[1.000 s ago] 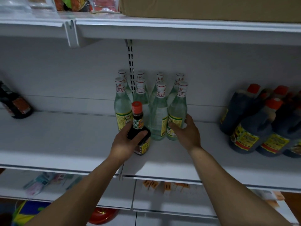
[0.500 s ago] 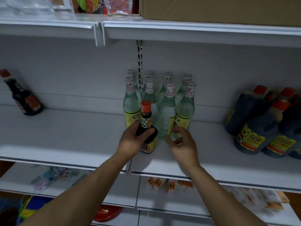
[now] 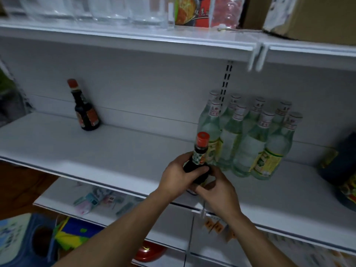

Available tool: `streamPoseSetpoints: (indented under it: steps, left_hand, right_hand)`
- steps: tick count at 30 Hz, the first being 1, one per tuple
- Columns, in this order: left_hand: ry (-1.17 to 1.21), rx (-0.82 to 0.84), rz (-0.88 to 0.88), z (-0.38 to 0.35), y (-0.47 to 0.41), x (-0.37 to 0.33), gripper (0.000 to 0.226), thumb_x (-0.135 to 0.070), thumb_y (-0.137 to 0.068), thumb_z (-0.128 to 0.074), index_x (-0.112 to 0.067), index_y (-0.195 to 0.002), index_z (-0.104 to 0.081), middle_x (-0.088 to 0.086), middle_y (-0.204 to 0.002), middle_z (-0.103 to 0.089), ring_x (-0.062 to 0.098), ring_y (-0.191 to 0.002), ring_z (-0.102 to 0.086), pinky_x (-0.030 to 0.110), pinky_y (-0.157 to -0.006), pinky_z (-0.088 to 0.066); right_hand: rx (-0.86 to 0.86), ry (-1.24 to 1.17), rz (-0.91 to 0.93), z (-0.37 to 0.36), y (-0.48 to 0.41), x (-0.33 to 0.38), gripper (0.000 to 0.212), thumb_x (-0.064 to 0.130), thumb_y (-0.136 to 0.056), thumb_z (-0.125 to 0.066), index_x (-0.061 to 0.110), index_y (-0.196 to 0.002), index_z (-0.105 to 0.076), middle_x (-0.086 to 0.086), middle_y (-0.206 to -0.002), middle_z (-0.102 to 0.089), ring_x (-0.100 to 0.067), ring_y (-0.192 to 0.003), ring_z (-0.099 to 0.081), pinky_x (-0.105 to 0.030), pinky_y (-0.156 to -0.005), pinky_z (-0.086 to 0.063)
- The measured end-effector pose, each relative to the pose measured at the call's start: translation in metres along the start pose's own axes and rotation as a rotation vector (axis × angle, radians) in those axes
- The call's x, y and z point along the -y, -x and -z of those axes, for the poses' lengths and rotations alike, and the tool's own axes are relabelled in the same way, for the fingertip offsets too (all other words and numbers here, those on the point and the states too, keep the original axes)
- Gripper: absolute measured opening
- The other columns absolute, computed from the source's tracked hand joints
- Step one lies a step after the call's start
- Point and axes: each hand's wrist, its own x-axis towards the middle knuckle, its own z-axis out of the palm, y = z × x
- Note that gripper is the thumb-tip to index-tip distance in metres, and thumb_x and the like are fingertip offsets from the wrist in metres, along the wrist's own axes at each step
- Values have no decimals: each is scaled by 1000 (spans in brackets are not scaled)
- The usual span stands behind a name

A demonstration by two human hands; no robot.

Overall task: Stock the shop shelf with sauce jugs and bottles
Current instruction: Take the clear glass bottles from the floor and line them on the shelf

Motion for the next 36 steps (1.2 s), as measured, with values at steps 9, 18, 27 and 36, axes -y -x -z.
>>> streamPoseSetpoints:
  steps: [9, 18, 27, 36]
  left_hand:
    - [-46, 202, -41, 117, -48, 30, 43, -15, -87, -68, -17, -129, -57, -11, -106, -53, 3, -98, -49, 7, -70, -37]
    - [14, 191, -60, 153, -116, 63, 38, -14, -87, -69, -26, -122, -61, -9, -110, -66, 1, -100, -60, 12, -81, -42]
    - [63, 179, 13, 134, -167, 74, 60, -15, -85, -71, -22, -140, -47, -1, -134, -58, 10, -122, -52, 22, -103, -38]
    - [53, 107, 17, 124, -183, 78, 59, -19, -84, -73, -24, -138, -50, -4, -131, -59, 7, -121, -52, 21, -101, -39]
  right_hand:
    - [5, -52, -86, -94, -46, 73, 71, 50, -72, -75, 36, -133, -41, 9, -121, -63, -19, -90, -66, -30, -64, -46]
    - [-82, -102, -151, -132, -105, 99, 59, 39, -80, -74, 28, -133, -50, 4, -129, -58, -12, -88, -63, -27, -78, -46]
    - [-140, -181, -187, -133, -149, 87, 43, 35, -84, -70, 28, -125, -56, 6, -118, -63, -17, -108, -61, -24, -81, -43]
    - [-146, -129, -143, -133, -171, 70, 39, 30, -88, -67, 30, -126, -56, 4, -119, -67, -17, -109, -61, -28, -86, -48]
